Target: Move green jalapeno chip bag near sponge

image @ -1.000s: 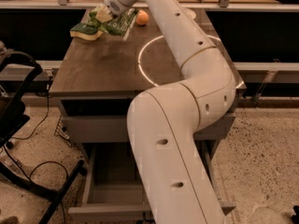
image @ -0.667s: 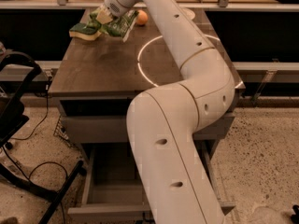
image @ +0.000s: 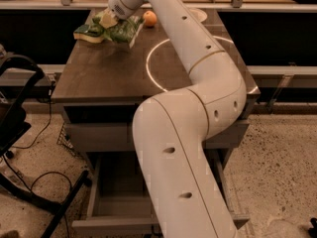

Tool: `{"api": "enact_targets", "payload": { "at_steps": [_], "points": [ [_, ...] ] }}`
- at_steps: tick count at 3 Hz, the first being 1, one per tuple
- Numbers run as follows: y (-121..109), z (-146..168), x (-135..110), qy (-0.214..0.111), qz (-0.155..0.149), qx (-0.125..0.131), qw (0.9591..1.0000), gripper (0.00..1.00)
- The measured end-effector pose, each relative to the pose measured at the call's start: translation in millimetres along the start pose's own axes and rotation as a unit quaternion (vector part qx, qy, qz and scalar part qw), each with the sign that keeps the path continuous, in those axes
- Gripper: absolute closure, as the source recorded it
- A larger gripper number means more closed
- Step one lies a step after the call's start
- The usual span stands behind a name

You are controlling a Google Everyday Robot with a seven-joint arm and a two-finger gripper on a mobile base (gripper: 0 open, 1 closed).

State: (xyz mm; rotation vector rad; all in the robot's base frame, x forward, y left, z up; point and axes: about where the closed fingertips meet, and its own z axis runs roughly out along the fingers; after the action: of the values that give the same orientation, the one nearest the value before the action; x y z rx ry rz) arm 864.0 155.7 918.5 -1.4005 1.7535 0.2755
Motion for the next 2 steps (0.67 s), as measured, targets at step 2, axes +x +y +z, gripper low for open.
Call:
{"api": "enact_targets", "payload": {
  "at_steps": [2],
  "points": [
    [3.5, 7.0, 1.6, 0.002, 0.0, -0.005, 1.0, 0.0]
  ]
}}
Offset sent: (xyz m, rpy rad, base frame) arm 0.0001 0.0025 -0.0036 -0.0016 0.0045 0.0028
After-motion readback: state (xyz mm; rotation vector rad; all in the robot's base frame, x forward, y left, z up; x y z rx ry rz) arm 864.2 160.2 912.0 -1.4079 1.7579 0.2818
